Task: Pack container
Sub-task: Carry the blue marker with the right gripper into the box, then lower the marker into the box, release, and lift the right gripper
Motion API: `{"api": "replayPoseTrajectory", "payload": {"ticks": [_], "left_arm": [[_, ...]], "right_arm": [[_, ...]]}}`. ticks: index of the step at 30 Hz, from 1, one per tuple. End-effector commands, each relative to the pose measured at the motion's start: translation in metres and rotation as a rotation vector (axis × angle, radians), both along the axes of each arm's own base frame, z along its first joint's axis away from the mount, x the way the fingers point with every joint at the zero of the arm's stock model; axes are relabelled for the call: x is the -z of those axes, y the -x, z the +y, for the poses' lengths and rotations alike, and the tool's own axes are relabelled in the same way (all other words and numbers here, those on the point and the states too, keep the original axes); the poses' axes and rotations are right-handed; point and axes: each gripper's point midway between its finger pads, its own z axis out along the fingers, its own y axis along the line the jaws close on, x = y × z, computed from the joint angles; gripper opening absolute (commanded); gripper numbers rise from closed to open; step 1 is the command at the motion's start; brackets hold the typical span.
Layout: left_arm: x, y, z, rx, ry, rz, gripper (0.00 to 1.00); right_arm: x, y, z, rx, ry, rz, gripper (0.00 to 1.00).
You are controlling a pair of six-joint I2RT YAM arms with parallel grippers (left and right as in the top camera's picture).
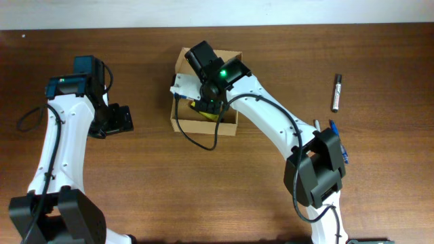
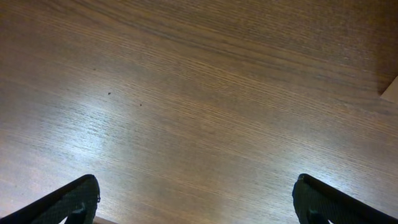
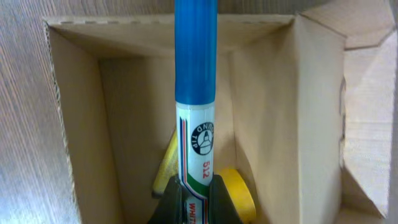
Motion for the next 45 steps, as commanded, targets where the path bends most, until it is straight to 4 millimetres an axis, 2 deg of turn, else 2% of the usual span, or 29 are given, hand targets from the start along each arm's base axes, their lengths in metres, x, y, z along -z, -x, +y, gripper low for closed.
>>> {"api": "replayPoseTrajectory", "payload": {"ticks": [1,8,10,23,31,32,33,34,35,36,40,43,45], "left_arm": [[0.000,0.001,0.000,0.009,0.005,-0.002,1.00],[0.000,0.001,0.000,0.009,0.005,-0.002,1.00],[0.000,0.001,0.000,0.009,0.005,-0.003,1.00],[0.000,0.001,0.000,0.009,0.005,-0.003,1.00],[-0.001,0.001,0.000,0.009,0.005,-0.003,1.00],[0.000,0.001,0.000,0.009,0.005,-0.002,1.00],[-0.001,0.001,0.000,0.009,0.005,-0.003,1.00],[0.000,0.001,0.000,0.009,0.005,-0.002,1.00],[0.000,0.001,0.000,0.009,0.005,-0.002,1.00],[0.000,0.001,0.000,0.009,0.005,-0.003,1.00],[0.000,0.001,0.000,0.009,0.005,-0.002,1.00],[0.000,0.001,0.000,0.009,0.005,-0.003,1.00],[0.000,0.001,0.000,0.009,0.005,-0.003,1.00]], "right_arm": [[0.023,0.004,0.003,-0.035,0.002,0.046,0.04],[0.060,0.006,0.001,-0.029,0.043,0.109,0.04],[0.064,0.006,-0.002,-0.026,0.050,0.120,0.04],[0.064,-0.004,-0.023,0.038,0.051,0.140,0.04],[0.066,-0.003,-0.029,0.097,0.051,0.167,0.04],[0.066,-0.005,-0.031,0.116,0.053,0.166,0.06],[0.066,-0.006,-0.033,0.146,0.053,0.170,0.24],[0.066,-0.005,-0.035,0.171,0.050,0.179,0.49],[0.067,-0.004,-0.036,0.195,0.049,0.190,0.55],[0.067,-0.002,-0.038,0.214,0.051,0.203,0.55],[0.049,0.000,-0.042,0.229,0.064,0.204,0.55],[0.012,-0.008,-0.049,0.259,0.072,0.132,0.56],[-0.020,-0.017,-0.052,0.327,0.047,0.067,0.58]]}}
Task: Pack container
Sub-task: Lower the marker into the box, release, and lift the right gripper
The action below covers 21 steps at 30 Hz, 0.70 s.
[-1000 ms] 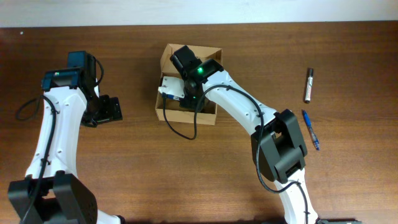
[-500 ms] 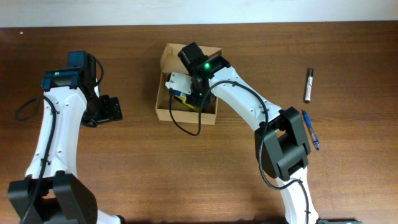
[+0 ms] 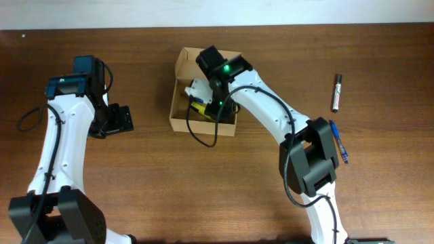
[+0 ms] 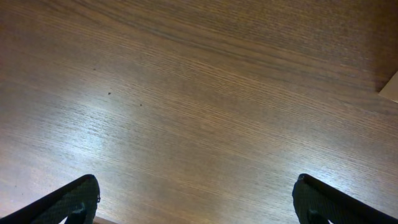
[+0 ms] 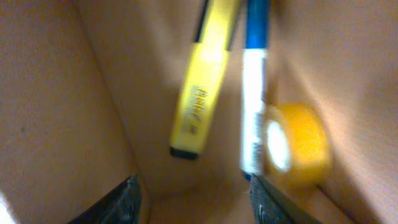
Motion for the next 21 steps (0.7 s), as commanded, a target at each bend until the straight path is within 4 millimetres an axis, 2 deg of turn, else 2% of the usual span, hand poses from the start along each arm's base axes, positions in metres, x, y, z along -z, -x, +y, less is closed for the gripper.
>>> {"api": "replayPoseTrajectory", "payload": {"ticks": [1,2,7,10,12,15,17,18,21], "left_arm": [[-0.001,0.001,0.000,0.009,0.005,-0.003,1.00],[0.000,0.001,0.000,0.009,0.005,-0.002,1.00],[0.000,0.001,0.000,0.009,0.005,-0.002,1.00],[0.000,0.001,0.000,0.009,0.005,-0.002,1.00],[0.000,0.001,0.000,0.009,0.005,-0.002,1.00],[0.000,0.001,0.000,0.009,0.005,-0.003,1.00],[0.000,0.001,0.000,0.009,0.005,-0.002,1.00],[0.000,0.001,0.000,0.009,0.005,-0.002,1.00],[0.000,0.001,0.000,0.009,0.005,-0.002,1.00]], "right_arm": [[-0.076,-0.028,-0.006,0.120,-0.046,-0.188,0.60],[-0.096,-0.032,-0.009,0.152,-0.063,-0.227,0.63],[-0.175,-0.038,-0.031,0.300,-0.127,-0.382,0.66],[-0.206,-0.038,-0.054,0.379,-0.172,-0.431,0.66],[-0.223,-0.043,-0.080,0.477,-0.204,-0.457,0.67],[-0.238,-0.057,-0.129,0.643,-0.238,-0.493,0.67],[-0.240,-0.068,-0.167,0.751,-0.246,-0.502,0.68],[-0.237,-0.072,-0.187,0.797,-0.252,-0.491,0.68],[-0.212,-0.079,-0.241,0.914,-0.278,-0.418,0.70]]}}
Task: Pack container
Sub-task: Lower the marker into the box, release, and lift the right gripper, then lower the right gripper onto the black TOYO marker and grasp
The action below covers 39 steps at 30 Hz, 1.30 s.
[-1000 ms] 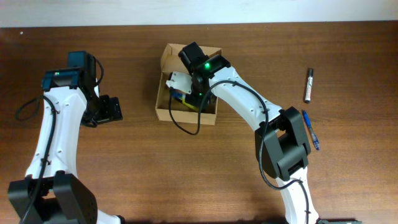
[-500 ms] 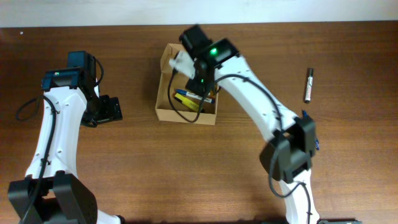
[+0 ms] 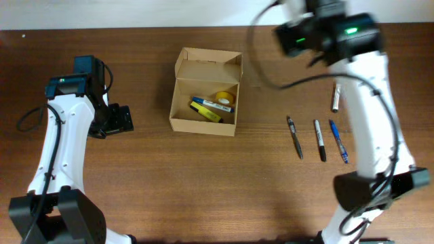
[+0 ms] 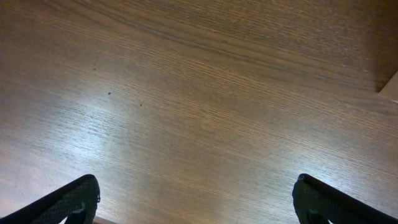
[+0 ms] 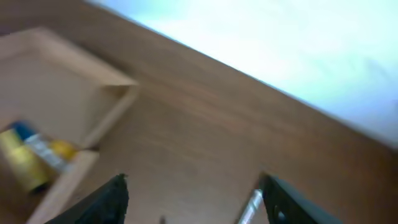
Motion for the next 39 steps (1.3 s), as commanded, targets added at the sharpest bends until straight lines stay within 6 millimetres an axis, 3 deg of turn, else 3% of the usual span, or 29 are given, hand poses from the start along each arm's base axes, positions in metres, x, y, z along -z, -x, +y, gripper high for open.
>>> {"api": "replayPoseTrajectory", "payload": {"ticks": [1,6,10,16,25,35,39], "left_arm": [[-0.001,0.001,0.000,0.009,0.005,-0.002,1.00],[0.000,0.001,0.000,0.009,0.005,-0.002,1.00],[-0.001,0.001,0.000,0.009,0.005,-0.003,1.00],[0.000,0.001,0.000,0.009,0.005,-0.002,1.00],[0.000,0.001,0.000,0.009,0.005,-0.002,1.00],[0.000,0.001,0.000,0.009,0.005,-0.002,1.00],[0.000,0.001,0.000,0.009,0.005,-0.002,1.00]], "right_arm": [[0.037,-0.005,-0.054,0.133,-0.110,0.089,0.70],[0.113,0.003,-0.120,0.287,-0.202,0.249,0.68],[0.169,0.014,-0.133,0.319,-0.240,0.355,0.64],[0.228,0.021,-0.134,0.333,-0.235,0.445,0.65],[0.277,0.022,-0.158,0.392,-0.236,0.517,0.65],[0.303,0.023,-0.181,0.444,-0.240,0.533,0.65],[0.316,0.027,-0.183,0.459,-0.248,0.560,0.53]]}}
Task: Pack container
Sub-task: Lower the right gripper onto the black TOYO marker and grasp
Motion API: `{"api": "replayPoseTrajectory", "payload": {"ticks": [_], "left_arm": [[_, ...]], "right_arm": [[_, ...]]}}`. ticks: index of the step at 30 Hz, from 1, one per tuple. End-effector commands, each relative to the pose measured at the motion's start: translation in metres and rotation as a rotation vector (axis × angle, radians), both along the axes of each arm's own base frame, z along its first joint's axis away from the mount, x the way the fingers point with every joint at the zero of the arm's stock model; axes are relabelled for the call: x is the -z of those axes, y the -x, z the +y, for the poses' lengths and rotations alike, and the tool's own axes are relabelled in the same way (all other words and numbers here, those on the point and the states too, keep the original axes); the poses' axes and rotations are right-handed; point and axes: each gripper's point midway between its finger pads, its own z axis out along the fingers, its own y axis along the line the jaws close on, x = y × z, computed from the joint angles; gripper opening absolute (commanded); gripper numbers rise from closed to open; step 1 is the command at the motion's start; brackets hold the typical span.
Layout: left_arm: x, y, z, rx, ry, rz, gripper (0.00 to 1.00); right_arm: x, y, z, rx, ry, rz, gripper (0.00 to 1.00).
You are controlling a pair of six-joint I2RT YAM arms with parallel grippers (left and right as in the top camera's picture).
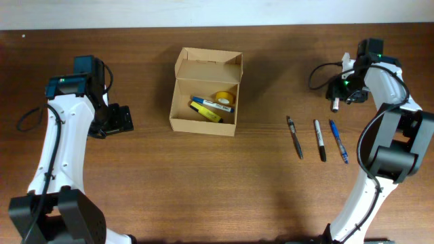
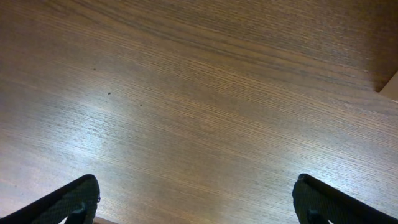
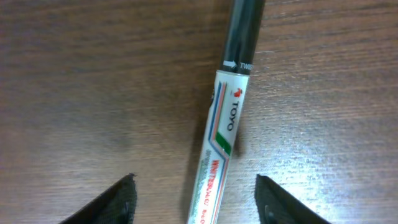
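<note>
The open cardboard box [image 1: 182,95] stands at the table's middle and holds a yellow highlighter [image 1: 204,112], a blue-capped marker [image 1: 215,104] and a yellow tape roll [image 1: 226,97]. At the far right lies a black-capped white marker [image 3: 221,140], partly under the arm in the overhead view [image 1: 333,104]. My right gripper [image 3: 196,202] hangs low over it, open, one finger on each side of the barrel. My left gripper [image 2: 196,202] is open over bare wood at the left [image 1: 119,119].
Three pens lie side by side right of the box: two black ones [image 1: 293,137] [image 1: 319,140] and a blue one [image 1: 339,141]. The box's flaps [image 1: 182,59] stand up at its far side. A corner of the box [image 2: 392,93] shows in the left wrist view.
My right gripper was up above the table between the box and the pens, its view blurred. Now it is down over the black-capped marker at the far right, open. The left arm has not moved.
My right gripper was shut on the blue-capped marker above the box. Then it was open inside the box, the marker lying beside the highlighter and tape. Then it was clear of the box, and now it straddles the black-capped marker. The left arm stayed still throughout.
</note>
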Motion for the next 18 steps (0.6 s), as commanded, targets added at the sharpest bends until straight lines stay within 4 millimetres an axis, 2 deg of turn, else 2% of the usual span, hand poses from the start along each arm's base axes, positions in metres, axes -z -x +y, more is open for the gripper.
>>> {"api": "replayPoseTrajectory", "payload": {"ticks": [1,3,4,6,8,14,18], "left_arm": [[0.000,0.001,0.000,0.009,0.005,-0.002,1.00],[0.000,0.001,0.000,0.009,0.005,-0.002,1.00],[0.000,0.001,0.000,0.009,0.005,-0.002,1.00],[0.000,0.001,0.000,0.009,0.005,-0.002,1.00],[0.000,0.001,0.000,0.009,0.005,-0.002,1.00],[0.000,0.001,0.000,0.009,0.005,-0.002,1.00],[0.000,0.001,0.000,0.009,0.005,-0.002,1.00]], "right_arm": [[0.020,0.008,-0.003,0.035,-0.013,0.047,0.51],[0.026,0.009,-0.002,0.044,-0.020,0.060,0.45],[0.028,0.010,-0.002,0.047,-0.022,0.064,0.38],[0.029,0.010,-0.002,0.061,-0.026,0.067,0.15],[0.029,0.010,-0.002,0.061,-0.025,0.067,0.04],[0.029,0.015,0.001,0.063,-0.039,0.086,0.04],[0.017,0.007,0.016,0.045,-0.112,0.053,0.04]]}}
